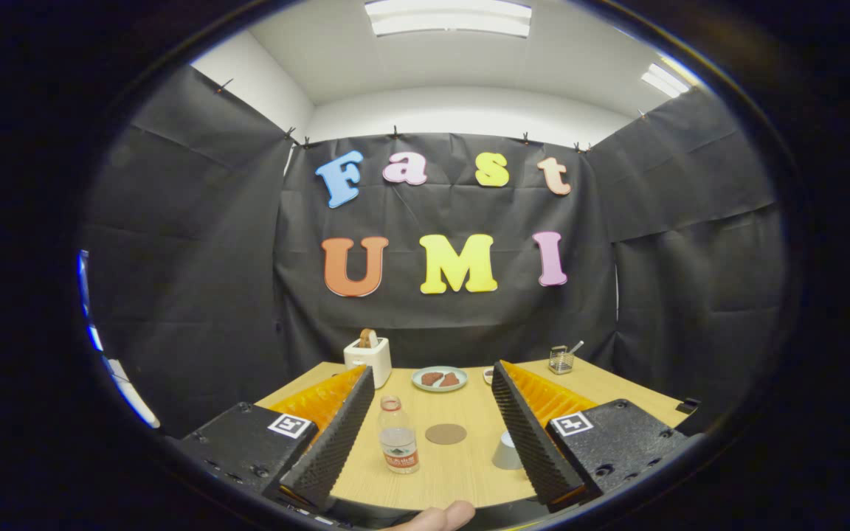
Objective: Take the bottle from table, then pour the juice into the cup, finally place the bottle on the coaster
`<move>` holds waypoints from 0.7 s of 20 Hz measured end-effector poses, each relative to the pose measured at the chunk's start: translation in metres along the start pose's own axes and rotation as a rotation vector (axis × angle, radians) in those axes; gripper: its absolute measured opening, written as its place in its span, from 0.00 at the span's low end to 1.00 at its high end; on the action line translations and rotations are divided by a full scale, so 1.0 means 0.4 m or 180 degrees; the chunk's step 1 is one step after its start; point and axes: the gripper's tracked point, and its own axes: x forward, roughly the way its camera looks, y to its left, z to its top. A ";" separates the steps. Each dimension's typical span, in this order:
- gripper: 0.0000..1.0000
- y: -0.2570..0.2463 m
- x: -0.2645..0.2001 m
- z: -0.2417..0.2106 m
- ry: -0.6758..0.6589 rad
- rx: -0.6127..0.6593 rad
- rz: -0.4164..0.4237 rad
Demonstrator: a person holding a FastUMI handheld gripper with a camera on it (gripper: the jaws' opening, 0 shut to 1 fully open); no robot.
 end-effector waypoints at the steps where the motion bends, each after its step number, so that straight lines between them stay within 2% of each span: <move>1: 1.00 -0.001 0.005 -0.008 0.0009 -0.0006 -0.0009; 8: 1.00 0.031 0.029 -0.041 -0.0004 0.0195 0.0134; 14: 1.00 0.066 0.068 -0.089 0.0131 0.0071 0.0166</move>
